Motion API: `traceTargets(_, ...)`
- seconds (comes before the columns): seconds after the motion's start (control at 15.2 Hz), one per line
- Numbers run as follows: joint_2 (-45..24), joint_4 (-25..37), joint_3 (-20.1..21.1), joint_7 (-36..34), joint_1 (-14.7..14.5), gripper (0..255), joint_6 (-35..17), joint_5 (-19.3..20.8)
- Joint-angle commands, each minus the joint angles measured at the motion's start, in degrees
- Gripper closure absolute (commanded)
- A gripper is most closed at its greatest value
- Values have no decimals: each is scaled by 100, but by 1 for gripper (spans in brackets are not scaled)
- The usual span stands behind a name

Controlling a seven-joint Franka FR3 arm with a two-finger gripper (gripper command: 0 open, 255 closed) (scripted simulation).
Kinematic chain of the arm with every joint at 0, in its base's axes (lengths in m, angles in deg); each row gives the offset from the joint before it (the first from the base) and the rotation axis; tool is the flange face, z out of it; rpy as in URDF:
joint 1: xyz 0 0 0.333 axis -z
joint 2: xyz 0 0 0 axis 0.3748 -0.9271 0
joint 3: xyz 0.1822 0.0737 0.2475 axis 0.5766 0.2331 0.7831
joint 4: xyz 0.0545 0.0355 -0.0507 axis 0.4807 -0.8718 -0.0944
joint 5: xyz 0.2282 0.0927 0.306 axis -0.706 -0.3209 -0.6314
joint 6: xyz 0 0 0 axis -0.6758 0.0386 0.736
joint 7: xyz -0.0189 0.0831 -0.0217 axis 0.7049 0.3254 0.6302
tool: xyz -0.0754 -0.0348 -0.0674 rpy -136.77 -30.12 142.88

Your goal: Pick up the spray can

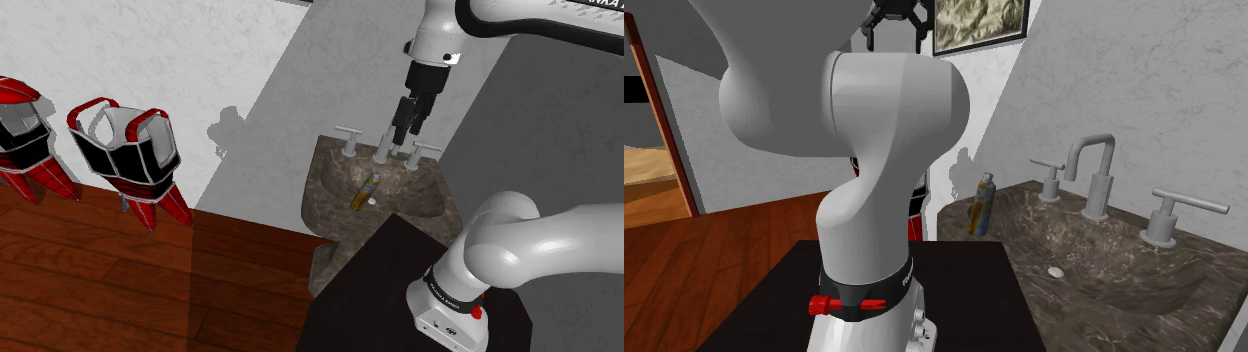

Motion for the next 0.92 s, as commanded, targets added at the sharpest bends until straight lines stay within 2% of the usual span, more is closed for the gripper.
traceTargets(0.0,0,0,0,0,0,0,0,0)
traceTargets(0.46,108,-951,-1096,1433,69,0,-1105,526)
traceTargets(0.86,-389,-1360,-2155,2707,60,0,-2190,884)
